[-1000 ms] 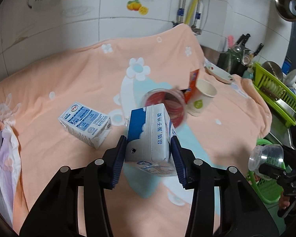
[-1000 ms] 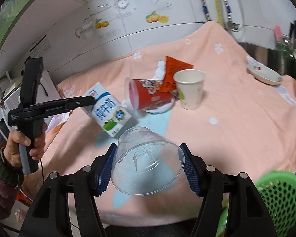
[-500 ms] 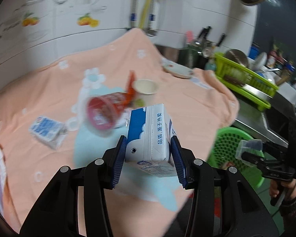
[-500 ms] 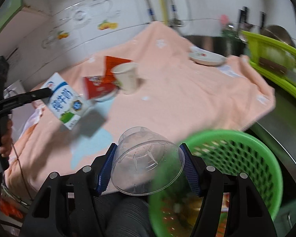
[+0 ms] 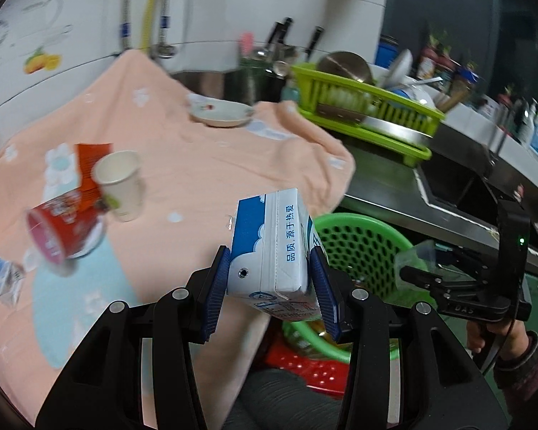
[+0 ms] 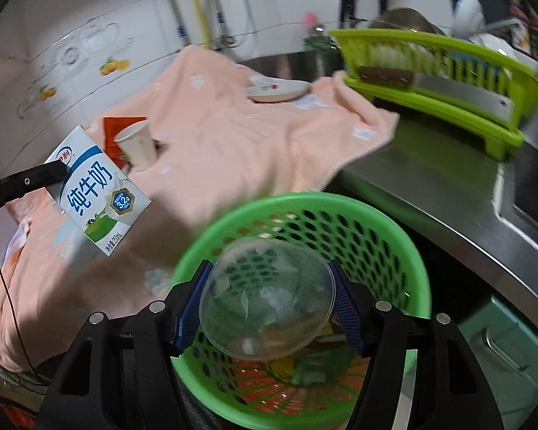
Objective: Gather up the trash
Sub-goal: 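Carry the carton and clear cup over the green basket with both tools, then open both tools to drop the carton and clear cup into the basket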
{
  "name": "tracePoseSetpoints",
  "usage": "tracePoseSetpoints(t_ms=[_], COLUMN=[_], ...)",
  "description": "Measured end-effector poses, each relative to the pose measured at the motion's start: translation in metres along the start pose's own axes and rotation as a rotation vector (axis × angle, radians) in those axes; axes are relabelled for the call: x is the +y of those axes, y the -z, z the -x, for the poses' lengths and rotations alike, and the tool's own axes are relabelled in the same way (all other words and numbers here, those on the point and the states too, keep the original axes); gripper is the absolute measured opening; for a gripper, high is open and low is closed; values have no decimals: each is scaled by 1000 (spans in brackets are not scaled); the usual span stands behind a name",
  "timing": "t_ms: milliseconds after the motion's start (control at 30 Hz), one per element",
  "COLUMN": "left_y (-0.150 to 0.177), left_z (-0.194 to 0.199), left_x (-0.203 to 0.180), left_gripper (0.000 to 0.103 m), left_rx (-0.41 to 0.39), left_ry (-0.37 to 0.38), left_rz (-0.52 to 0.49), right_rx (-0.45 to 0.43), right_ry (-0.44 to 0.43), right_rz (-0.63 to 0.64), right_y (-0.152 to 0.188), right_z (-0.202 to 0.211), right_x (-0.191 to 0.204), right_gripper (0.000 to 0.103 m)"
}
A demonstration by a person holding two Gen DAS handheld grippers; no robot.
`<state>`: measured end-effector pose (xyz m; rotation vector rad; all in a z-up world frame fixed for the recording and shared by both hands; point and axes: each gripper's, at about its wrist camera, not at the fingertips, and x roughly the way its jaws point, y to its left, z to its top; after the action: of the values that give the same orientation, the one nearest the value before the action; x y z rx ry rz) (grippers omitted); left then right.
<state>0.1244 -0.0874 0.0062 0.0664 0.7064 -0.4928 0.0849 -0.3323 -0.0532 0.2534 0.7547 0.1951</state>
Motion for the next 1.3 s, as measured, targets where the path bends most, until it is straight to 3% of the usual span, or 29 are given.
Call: tracePoseSetpoints(t_ms=[333,667,1000,1300], left_y=[-8,-5,1,-1], left_z=[-46,-72,-75,-50], left_x=[-41,-55,-48,1], left_gripper=[45,48,54,54], left_rx=[58,110,116,83], left_ry=[37,53,68,-35], left_rz=[-59,-74,-31,41], right_rx=[-6,-12,-8,-7], right_ry=[17,1,-18,-73], right_rz=[-52,-43,-34,13], right_y=[8,7,2,-16], right_z=[9,10,6,-7], right_x=[-24,-24,-15,10], right_gripper=[68,73,73,73])
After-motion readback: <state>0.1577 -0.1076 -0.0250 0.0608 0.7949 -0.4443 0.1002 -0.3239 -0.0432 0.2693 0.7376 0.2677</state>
